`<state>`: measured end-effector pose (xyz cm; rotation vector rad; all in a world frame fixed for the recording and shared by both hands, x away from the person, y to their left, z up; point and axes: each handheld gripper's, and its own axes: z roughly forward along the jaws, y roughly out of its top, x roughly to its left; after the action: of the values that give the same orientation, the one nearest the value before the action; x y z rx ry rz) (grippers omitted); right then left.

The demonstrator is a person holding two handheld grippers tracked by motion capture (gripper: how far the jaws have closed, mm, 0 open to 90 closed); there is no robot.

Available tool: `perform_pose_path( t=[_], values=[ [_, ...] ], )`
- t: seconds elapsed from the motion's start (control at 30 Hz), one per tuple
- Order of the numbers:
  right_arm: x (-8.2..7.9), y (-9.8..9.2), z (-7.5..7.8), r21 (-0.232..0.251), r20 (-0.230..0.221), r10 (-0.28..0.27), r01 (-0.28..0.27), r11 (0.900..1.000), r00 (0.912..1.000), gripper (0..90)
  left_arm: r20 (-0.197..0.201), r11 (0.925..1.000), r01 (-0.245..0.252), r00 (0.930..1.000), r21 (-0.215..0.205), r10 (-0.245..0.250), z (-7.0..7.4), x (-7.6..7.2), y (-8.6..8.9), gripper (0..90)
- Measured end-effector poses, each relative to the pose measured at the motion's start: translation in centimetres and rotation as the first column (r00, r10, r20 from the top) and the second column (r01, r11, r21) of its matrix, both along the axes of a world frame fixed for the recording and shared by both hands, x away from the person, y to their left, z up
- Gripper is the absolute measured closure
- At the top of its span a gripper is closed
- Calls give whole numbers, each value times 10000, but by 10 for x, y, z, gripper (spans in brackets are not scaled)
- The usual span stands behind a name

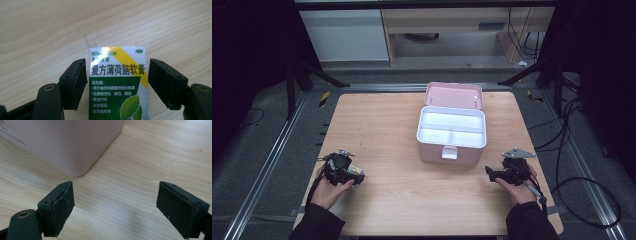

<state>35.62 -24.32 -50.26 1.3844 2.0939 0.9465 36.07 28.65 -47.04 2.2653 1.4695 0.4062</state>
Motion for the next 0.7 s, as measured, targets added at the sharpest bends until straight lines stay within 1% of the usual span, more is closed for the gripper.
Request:
perform_pose_path(
  t=[0.03,0.1,0.13,0.17,0.23,0.3,0.33,0.37,0.4,0.43,0.5,0.53,0.6,0.63,0.67,0.7],
  values=[
    [0,0,3,105,79,38,-39,9999,10000,154,444,9999,-12,9990,-144,18,9,-2,0,297],
    [0,-1,9,127,288,23,-27,9999,9996,164,966,9995,-6,9953,-321,37,20,-4,0,298],
    [0,-1,9,127,288,23,-27,9999,9996,164,966,9995,-6,9953,-321,37,20,-4,0,301],
    [-1,-2,15,209,504,54,-65,9998,9987,174,1396,9978,3,9902,-657,89,30,-5,0,306],
    [-1,-2,24,335,773,52,-78,9994,9970,186,1730,9958,107,9849,-912,53,38,-3,-1,324],
    [-1,-3,33,505,1006,127,-178,9986,9948,204,2120,9935,233,9773,-1112,8,45,3,-5,344],
    [-1,-3,33,505,1006,127,-178,9986,9948,204,2120,9935,233,9773,-1112,8,45,3,-5,356],
    [-1,-3,39,606,1137,149,-219,9979,9934,215,2348,9914,373,9720,-1258,-68,50,6,-9,356],
    [-1,-2,46,639,1325,215,-302,9975,9910,223,2488,9900,470,9685,-1332,-125,53,8,-12,365],
    [-1,-2,57,773,1611,181,-309,9965,9868,237,2787,9867,822,9595,-1400,-404,59,13,-23,373],
    [1,0,68,959,1794,185,-362,9947,9836,244,3090,9838,1087,9492,-1426,-601,66,19,-35,386],
    [1,0,68,959,1794,185,-362,9947,9836,244,3090,9838,1087,9492,-1426,-601,66,19,-35,390],
    [7,3,79,1067,1971,280,-499,9930,9800,247,3356,9789,1418,9381,-1472,-855,72,26,-48,391],
    [10,5,83,1126,1998,302,-536,9922,9794,251,3456,9746,1585,9335,-1580,-958,75,29,-55,395],
    [14,7,87,1168,2017,351,-597,9914,9788,255,3559,9721,1715,9286,-1600,-1052,78,33,-62,395],
    [23,13,92,1165,2033,433,-681,9909,9782,268,3764,9643,2003,9183,-1735,-1230,82,40,-77,397]
  ],
)
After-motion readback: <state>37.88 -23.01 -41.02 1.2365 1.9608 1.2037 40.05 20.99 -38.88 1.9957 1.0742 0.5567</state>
